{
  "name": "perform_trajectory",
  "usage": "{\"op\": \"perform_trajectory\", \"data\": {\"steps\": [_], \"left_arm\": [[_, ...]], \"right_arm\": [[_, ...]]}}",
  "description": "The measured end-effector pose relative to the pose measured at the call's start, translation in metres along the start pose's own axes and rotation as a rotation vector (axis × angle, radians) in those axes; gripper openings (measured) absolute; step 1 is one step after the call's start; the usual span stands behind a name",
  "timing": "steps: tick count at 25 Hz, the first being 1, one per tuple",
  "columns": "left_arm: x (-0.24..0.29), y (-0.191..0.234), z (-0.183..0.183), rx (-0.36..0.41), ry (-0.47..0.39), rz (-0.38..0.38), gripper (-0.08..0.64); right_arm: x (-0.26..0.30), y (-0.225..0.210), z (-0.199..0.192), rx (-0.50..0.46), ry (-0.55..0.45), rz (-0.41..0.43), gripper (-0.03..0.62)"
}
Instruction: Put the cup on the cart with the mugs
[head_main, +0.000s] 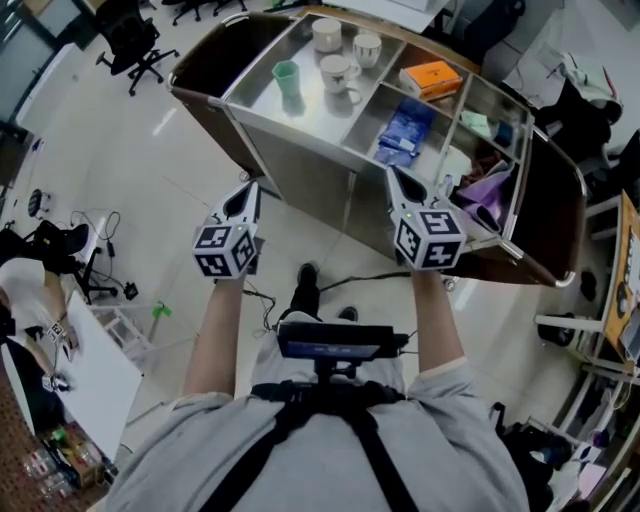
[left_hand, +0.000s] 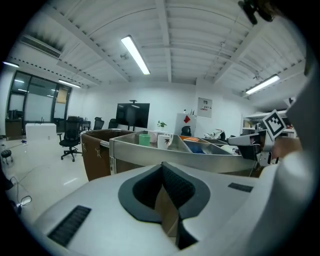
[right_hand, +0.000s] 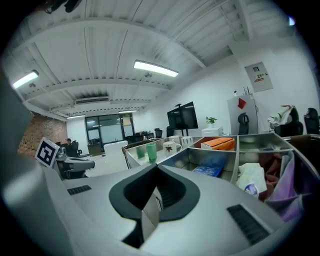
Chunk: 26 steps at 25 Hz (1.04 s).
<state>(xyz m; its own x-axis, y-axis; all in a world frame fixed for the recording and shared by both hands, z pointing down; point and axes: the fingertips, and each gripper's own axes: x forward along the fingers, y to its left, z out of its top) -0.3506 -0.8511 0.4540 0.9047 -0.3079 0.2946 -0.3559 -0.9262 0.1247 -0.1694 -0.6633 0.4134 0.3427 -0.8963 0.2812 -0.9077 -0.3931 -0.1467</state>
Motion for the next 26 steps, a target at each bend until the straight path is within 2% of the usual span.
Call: {"op": "perform_trajectory", "data": {"steps": [11,20,26], "left_arm": [[-0.019,-0.009,-0.011,-0.004,-0.001,0.010,0.003],[-0.028,-0.013,-0.018,-0.012,0.005,0.025,0.003],[-0.029,-0.012,-0.016,-0.013,0.006,0.034,0.003]], "right_arm": [[-0.023,0.001,-0.016,-0.050,0.024,-0.009,0.003],[-0.030,-0.003,-0.023,-0.051,0.039,-0.008,0.003],[-0.033,-0.006,-0.016,-0.059,0.036,-0.009,0.003]]}}
